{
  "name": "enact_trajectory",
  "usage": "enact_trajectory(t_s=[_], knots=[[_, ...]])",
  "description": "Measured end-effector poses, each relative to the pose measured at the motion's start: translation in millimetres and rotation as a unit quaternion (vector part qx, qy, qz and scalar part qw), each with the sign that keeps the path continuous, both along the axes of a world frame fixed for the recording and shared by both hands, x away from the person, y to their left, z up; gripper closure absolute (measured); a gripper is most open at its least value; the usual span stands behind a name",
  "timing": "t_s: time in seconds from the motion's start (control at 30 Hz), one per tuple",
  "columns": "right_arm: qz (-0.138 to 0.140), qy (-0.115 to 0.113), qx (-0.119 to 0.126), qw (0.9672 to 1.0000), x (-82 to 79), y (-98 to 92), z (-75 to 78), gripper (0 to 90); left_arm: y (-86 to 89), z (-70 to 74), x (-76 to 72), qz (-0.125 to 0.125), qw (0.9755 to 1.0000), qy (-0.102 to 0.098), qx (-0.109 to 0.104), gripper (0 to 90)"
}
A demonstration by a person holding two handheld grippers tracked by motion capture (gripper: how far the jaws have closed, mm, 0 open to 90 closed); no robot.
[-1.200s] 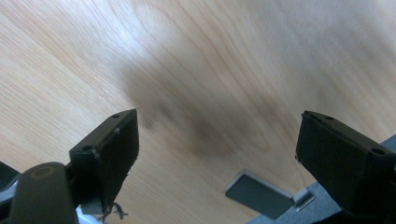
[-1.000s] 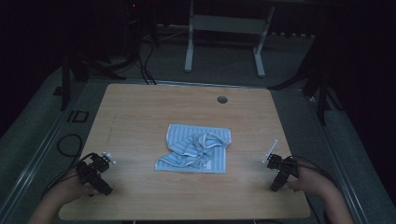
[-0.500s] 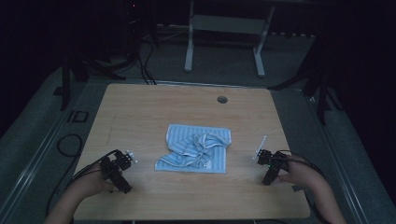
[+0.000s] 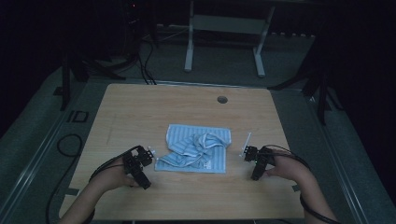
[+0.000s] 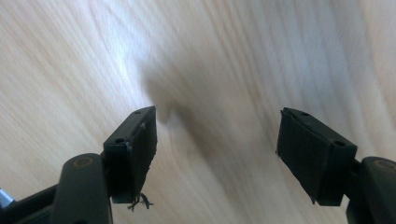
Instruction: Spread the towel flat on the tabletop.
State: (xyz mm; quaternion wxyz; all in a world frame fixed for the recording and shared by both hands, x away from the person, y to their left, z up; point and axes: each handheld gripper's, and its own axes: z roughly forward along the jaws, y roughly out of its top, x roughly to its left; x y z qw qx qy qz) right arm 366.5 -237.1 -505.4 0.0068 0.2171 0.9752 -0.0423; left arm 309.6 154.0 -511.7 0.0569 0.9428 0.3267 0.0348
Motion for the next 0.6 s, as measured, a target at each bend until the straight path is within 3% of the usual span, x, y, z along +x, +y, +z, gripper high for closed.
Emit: enact_trajectory(t_s=[0.3, 0.6], knots=[[0.026, -0.017, 0.028, 0.9991, 11.5, 22.1, 7.6, 34.9, -38.7, 5.3, 12.0, -0.038, 0.9990, -0.020, -0.010, 15.0], [0.050, -0.022, 0.054, 0.9970, 22.6, 45.7, 11.9, 43.2, -79.4, 13.9, 22.5, -0.075, 0.9958, -0.049, -0.015, 22.6]])
